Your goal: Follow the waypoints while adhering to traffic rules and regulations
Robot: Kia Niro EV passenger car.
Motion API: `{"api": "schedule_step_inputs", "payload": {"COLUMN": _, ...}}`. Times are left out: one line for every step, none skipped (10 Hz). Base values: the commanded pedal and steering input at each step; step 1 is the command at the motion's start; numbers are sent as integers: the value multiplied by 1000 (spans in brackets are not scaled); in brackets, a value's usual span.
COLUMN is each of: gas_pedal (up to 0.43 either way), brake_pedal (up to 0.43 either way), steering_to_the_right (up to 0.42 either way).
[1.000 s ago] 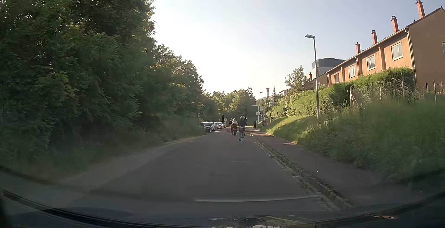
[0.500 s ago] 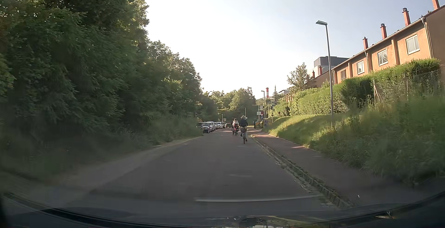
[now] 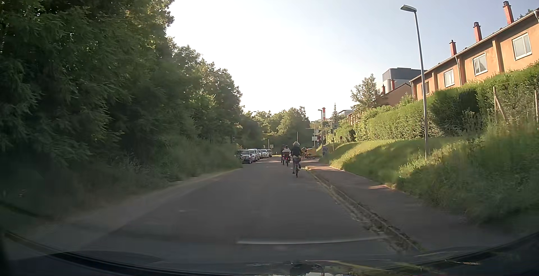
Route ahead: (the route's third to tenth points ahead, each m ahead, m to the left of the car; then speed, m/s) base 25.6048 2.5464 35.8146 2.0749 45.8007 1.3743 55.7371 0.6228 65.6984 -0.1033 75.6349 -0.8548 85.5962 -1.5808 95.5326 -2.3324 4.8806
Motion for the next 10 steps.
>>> {"api": "schedule_step_inputs", "payload": {"gas_pedal": 59, "brake_pedal": 0, "steering_to_the_right": 3}}
{"api": "schedule_step_inputs", "payload": {"gas_pedal": 59, "brake_pedal": 0, "steering_to_the_right": 3}}
{"api": "schedule_step_inputs", "payload": {"gas_pedal": 59, "brake_pedal": 0, "steering_to_the_right": 3}}
{"api": "schedule_step_inputs", "payload": {"gas_pedal": 59, "brake_pedal": 0, "steering_to_the_right": 3}}
{"api": "schedule_step_inputs", "payload": {"gas_pedal": 59, "brake_pedal": 0, "steering_to_the_right": 3}}
{"api": "schedule_step_inputs", "payload": {"gas_pedal": 59, "brake_pedal": 0, "steering_to_the_right": 3}}
{"api": "schedule_step_inputs", "payload": {"gas_pedal": 59, "brake_pedal": 0, "steering_to_the_right": 3}}
{"api": "schedule_step_inputs", "payload": {"gas_pedal": 59, "brake_pedal": 0, "steering_to_the_right": 3}}
{"api": "schedule_step_inputs", "payload": {"gas_pedal": 59, "brake_pedal": 0, "steering_to_the_right": 2}}
{"api": "schedule_step_inputs", "payload": {"gas_pedal": 59, "brake_pedal": 0, "steering_to_the_right": 3}}
